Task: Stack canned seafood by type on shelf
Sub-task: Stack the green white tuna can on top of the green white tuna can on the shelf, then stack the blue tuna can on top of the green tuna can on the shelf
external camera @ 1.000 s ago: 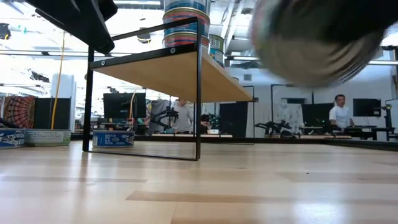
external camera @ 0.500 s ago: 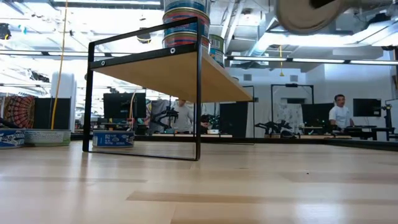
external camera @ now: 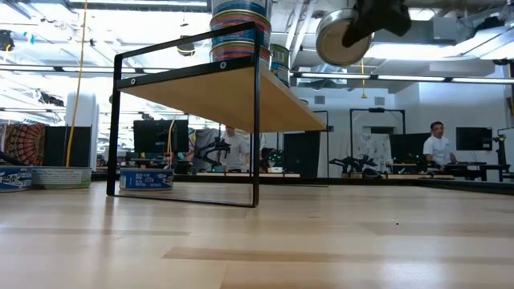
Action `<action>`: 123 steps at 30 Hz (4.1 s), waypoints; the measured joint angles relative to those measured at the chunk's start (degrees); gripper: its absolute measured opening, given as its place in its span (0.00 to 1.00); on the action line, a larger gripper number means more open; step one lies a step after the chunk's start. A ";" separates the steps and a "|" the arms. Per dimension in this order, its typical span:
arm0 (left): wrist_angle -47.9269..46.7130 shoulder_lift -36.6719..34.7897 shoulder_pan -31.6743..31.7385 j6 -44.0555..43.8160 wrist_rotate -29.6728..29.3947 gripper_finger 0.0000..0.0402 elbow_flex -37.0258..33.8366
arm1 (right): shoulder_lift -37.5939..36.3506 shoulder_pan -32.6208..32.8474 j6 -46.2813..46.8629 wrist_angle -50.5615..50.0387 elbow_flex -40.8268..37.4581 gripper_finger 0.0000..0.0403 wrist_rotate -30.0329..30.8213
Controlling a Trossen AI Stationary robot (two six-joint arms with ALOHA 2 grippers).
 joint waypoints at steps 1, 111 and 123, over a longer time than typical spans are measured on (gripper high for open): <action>1.37 -1.02 0.17 -0.30 0.07 0.43 -1.97 | -0.84 -1.15 -2.79 1.82 0.00 0.40 -0.25; -30.09 -49.14 2.63 -41.84 -7.12 0.43 -33.91 | -22.47 12.01 -25.23 83.37 -33.66 0.75 -3.03; -50.83 -40.31 1.80 -54.66 1.86 0.40 -23.84 | -24.75 18.30 -26.35 84.33 -33.64 0.75 0.73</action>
